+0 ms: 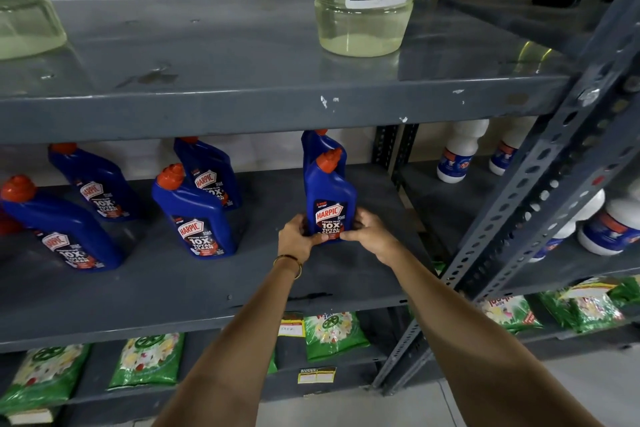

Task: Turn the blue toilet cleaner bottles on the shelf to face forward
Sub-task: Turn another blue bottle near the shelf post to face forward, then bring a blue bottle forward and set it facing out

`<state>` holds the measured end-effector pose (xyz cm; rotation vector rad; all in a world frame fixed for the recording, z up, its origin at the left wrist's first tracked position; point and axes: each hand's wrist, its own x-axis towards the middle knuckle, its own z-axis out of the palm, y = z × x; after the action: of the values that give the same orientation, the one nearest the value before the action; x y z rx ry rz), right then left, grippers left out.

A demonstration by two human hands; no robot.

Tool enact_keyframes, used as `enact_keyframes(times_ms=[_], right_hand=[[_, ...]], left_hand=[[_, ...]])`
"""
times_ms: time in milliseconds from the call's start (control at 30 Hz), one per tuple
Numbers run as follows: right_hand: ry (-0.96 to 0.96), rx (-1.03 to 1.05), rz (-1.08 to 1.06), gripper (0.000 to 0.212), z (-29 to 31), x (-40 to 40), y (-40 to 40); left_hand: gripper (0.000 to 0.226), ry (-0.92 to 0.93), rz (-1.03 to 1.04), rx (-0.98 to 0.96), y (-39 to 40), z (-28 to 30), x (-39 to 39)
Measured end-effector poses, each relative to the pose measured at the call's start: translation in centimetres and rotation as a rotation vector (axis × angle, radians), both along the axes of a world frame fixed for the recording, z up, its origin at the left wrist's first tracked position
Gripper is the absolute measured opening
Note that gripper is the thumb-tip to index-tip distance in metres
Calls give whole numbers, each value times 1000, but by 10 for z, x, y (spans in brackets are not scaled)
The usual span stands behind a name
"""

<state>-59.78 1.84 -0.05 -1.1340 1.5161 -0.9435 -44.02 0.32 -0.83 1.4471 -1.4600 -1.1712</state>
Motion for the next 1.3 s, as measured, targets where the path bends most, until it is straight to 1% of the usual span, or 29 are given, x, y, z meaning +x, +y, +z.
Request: enact_keyframes(times_ms=[200,300,433,700,867,1033,1300], right_hand=[[150,32,-30,56,-8,6,-4],[186,28,-52,53,-9,8,-4],[216,6,-50,54,-9,10,1],[207,12,-34,55,-13,8,28],[285,6,-14,55,-13,9,55],[324,-14,-7,54,-15,13,77],[312,-40,2,53,-20,14,92]], left_hand=[[48,-77,3,35,0,1,-4],[48,-99,-8,55,0,0,-3],[44,-153,-14,50,3,1,-2],[50,-228,-52,24,28,3,7],[51,-211,-77,63,49,3,13],[54,-221,-107,44,71,2,17],[53,-238,-121,29,85,0,20]])
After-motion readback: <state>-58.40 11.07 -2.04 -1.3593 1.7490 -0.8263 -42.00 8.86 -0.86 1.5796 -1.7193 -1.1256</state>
